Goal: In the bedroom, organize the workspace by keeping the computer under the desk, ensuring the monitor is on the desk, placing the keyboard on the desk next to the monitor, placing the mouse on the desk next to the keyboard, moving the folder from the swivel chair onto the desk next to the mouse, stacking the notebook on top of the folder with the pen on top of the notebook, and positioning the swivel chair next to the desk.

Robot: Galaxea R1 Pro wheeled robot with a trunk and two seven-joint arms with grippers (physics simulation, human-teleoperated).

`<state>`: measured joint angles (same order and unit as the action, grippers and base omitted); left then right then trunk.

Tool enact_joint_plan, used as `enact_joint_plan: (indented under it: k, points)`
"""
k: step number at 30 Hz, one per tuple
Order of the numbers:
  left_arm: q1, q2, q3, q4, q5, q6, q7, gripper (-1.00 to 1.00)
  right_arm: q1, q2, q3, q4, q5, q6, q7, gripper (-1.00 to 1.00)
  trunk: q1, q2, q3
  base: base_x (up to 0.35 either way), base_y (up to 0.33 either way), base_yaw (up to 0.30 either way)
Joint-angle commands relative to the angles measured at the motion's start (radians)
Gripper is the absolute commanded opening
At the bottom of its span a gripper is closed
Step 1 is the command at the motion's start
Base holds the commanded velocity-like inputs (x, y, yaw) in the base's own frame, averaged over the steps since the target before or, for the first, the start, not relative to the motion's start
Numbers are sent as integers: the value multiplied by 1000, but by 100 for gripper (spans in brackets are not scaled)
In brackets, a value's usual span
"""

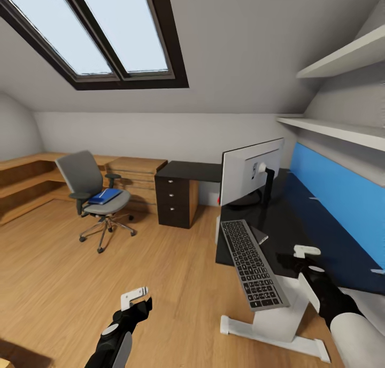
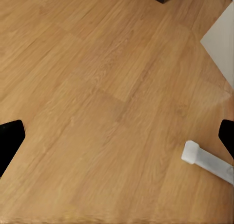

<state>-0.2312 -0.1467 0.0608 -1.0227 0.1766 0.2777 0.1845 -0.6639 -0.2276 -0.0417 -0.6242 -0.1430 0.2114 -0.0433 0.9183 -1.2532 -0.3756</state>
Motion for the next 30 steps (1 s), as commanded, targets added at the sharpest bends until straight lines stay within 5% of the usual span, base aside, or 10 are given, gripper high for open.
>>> enact_joint_plan:
  k: [1, 12, 14, 20, 30]
  points:
    - [0, -1, 1, -2, 11, 5, 4, 100, 0, -1, 1, -4, -22, 6, -4, 100, -1, -1, -1, -335, 0, 0]
    - [0, -1, 1, 4, 9, 4, 4, 100, 3, 26, 2, -6, -49, 9, 0, 100, -1, -1, -1, -336, 0, 0]
    - [0, -1, 1, 9, 8, 4, 4, 100, 3, 30, 1, -6, -68, 8, 8, 100, -1, -1, -1, -336, 0, 0]
    - [0, -2, 1, 14, 8, 3, 5, 100, 5, 17, -2, -6, -243, 9, 117, 100, -1, -1, -1, -336, 0, 0]
    - [0, -2, -1, 15, 7, 3, 6, 100, 8, 4, -5, -5, -294, 8, 193, 100, -1, -1, -1, -337, 0, 0]
